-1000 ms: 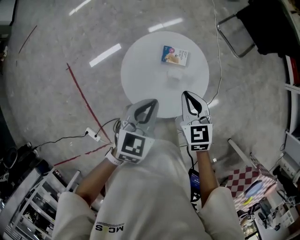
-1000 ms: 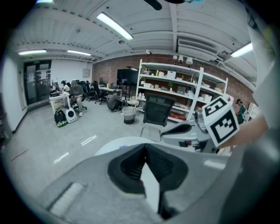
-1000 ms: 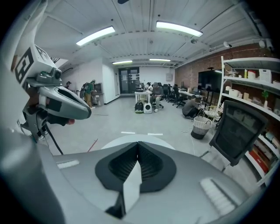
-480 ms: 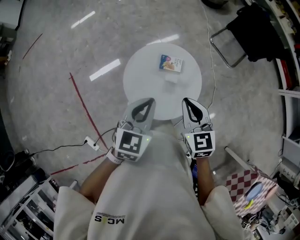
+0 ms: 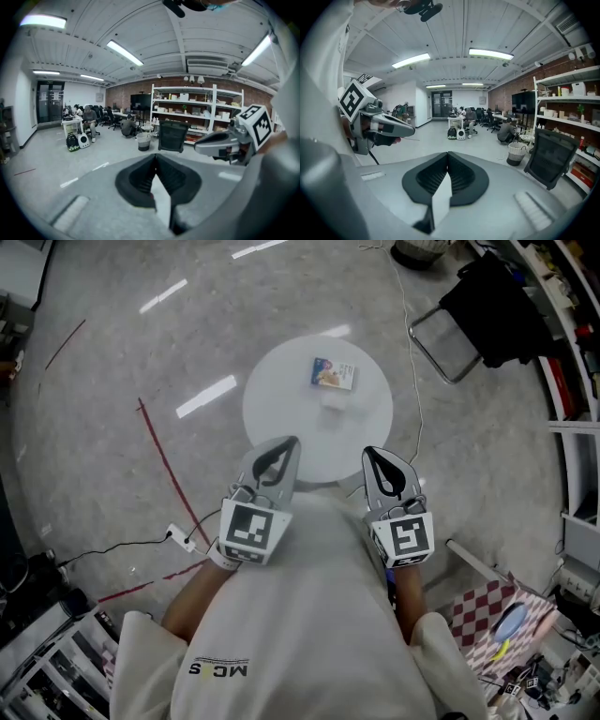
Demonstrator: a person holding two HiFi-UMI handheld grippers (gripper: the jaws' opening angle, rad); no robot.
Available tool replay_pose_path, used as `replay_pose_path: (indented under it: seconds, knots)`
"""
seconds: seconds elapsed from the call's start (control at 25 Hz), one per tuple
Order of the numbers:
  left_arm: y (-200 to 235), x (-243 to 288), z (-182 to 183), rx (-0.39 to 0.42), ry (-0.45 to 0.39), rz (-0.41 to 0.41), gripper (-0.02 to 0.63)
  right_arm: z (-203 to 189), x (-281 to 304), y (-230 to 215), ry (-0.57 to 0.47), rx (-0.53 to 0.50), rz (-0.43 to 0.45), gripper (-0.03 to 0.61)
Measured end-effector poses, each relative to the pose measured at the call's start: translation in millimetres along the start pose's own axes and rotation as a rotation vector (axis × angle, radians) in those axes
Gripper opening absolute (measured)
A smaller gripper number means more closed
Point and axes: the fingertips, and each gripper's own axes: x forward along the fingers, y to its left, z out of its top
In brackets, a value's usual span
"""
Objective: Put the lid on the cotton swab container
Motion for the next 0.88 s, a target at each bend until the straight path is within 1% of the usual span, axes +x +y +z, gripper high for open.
replay_pose_path:
  seconds: [0.12,0.28,0.56,0.88]
  knots:
    - [-2.6,-1.3,1.8,0.000,-0.010,0.003,0.000,4.4,-8.5,3.3,-0.020,-0.014,0.007,-0.002]
    - [-10.6,1.1,3.4,-0.002,-0.020,0.002,0.000,4.9,-14.6,2.3,-0.041,-0.007,0.006,0.000]
    - [-27.8,9.1,6.1,0.012,-0.015,-0.021,0.000,1.4,-20.6,-6.6,-0.046,0.006,-0.002,0.000]
    - [-34.6,13.7,6.7,0.012,-0.011,-0.032,0.000,0.8,-24.7,-13.8,-0.038,0.014,-0.024,0.000]
